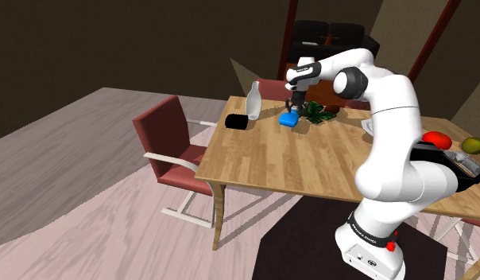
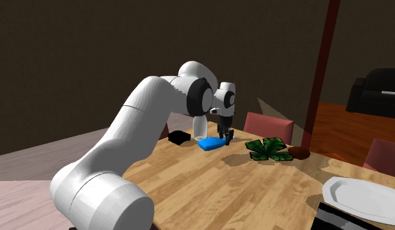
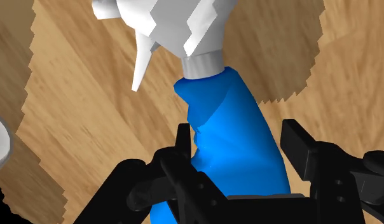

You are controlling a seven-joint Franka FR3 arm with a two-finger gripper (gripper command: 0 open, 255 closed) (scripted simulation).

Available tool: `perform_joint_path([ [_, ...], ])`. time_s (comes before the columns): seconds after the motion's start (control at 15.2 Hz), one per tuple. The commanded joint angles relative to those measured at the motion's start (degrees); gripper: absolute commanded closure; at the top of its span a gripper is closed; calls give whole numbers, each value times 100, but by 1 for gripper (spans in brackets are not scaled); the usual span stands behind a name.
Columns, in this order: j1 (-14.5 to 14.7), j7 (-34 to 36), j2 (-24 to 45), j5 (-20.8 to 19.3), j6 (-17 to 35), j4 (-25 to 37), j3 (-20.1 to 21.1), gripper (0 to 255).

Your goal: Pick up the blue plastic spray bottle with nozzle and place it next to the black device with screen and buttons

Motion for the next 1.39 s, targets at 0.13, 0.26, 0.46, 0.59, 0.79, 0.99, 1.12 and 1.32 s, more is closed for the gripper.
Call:
perform_joint_path([
  [0.13, -4, -11, -110, 8, -251, 140, 4, 255],
  [0.26, -4, -14, -156, 11, -375, 218, 6, 255],
  [0.46, -2, -18, -215, 16, -567, 351, 9, 255],
  [0.59, 0, -21, -247, 19, -700, 452, 11, 255],
  [0.79, 3, -26, -284, 22, -906, 622, 13, 255],
  [0.99, -140, -149, -845, 49, -603, -242, 2, 255],
  [1.12, -277, -284, -1315, 76, -310, -1002, -18, 255],
  [1.32, -473, -509, -1928, 117, 40, -1962, -64, 255],
])
